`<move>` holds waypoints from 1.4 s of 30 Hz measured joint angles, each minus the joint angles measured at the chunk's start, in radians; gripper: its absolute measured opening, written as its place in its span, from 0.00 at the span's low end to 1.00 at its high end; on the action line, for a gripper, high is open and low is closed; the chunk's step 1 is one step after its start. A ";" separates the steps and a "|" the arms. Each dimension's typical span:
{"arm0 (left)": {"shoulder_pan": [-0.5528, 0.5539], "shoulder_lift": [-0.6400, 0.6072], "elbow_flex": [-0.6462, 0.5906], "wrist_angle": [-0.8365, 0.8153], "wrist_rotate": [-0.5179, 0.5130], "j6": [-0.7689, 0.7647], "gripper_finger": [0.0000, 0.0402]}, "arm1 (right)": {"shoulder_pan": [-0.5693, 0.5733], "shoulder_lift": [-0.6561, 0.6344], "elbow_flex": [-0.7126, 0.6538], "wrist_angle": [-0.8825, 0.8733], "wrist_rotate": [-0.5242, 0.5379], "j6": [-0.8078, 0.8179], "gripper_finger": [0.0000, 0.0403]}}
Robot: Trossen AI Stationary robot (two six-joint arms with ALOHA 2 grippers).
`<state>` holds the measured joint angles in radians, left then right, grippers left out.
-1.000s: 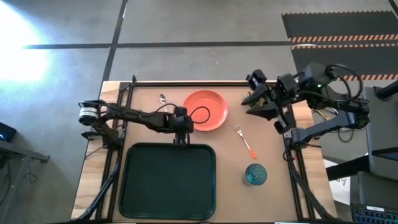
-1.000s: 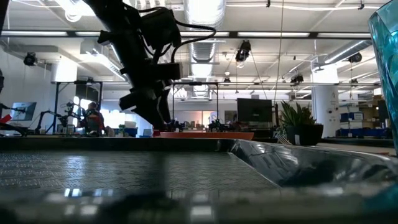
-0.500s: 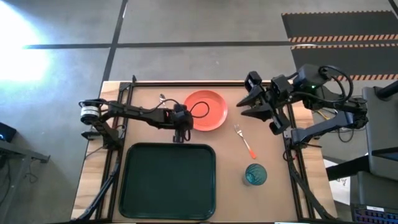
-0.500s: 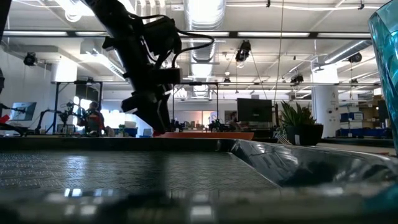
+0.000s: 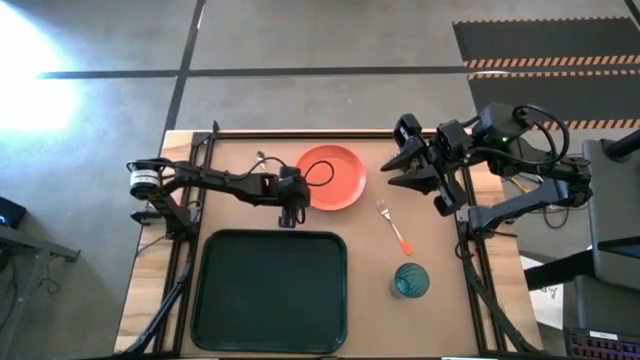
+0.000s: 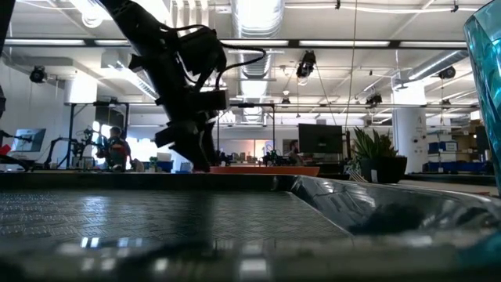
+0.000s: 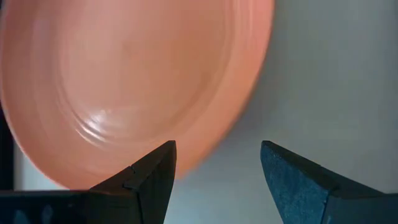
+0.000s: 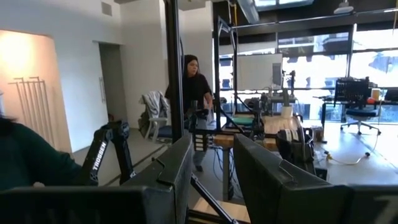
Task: Pick and place plate/cup/fork/spoon on tray
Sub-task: Put the light red plate on the dark tray
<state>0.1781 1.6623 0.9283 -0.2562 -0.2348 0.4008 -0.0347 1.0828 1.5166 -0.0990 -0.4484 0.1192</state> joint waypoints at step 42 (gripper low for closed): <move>0.023 0.117 0.072 -0.007 -0.067 -0.034 0.01 | 0.000 0.000 0.000 0.000 0.003 0.004 0.27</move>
<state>0.2011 1.7788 1.0004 -0.2630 -0.3016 0.3668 -0.0348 1.0832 1.5166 -0.0992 -0.4450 0.1230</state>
